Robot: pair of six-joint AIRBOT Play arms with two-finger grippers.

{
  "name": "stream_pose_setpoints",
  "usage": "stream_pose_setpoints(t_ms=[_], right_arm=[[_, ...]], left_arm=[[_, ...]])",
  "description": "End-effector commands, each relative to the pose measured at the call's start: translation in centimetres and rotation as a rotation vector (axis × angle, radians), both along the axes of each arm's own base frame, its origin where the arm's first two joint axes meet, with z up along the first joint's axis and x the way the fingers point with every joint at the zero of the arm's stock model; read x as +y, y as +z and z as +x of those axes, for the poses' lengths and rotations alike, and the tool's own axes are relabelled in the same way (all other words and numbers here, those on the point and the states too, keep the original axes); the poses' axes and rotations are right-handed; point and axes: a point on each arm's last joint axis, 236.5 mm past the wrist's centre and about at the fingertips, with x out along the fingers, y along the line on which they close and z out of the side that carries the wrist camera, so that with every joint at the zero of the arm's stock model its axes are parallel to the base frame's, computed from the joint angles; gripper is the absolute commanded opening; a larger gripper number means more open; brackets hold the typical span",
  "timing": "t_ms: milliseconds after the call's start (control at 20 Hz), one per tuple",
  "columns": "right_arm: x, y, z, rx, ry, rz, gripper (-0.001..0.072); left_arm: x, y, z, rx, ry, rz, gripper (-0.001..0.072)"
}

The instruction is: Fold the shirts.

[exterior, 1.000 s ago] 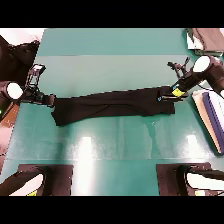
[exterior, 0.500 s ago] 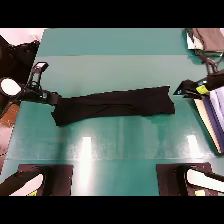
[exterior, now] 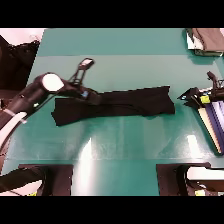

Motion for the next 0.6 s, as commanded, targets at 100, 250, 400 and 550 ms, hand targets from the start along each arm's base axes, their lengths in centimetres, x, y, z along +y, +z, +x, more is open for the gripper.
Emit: stream_pose_setpoints(t_ms=[100, 250, 400, 550], right_arm=[[-0.3, -4.0, 0.9, 0.05, 0.043, 0.078, 0.0632], [0.3, -3.9, 1.4, 0.058, 0.108, 0.103, 0.0632], [1.8, -3.4, 2.2, 0.031, 0.172, 0.09, 0.0632], [4.7, -3.1, 2.1, 0.024, 0.249, 0.11, 0.0631]], left_arm=[[-8.5, -1.5, -0.9, 0.056, -0.15, -0.002, 0.0021], [-9.4, -3.4, -1.2, 0.096, -0.155, 0.021, 0.0022], [-8.8, -5.1, -1.0, 0.128, -0.133, 0.064, 0.0021], [-8.4, -5.6, -0.5, 0.114, -0.125, 0.087, 0.0022]])
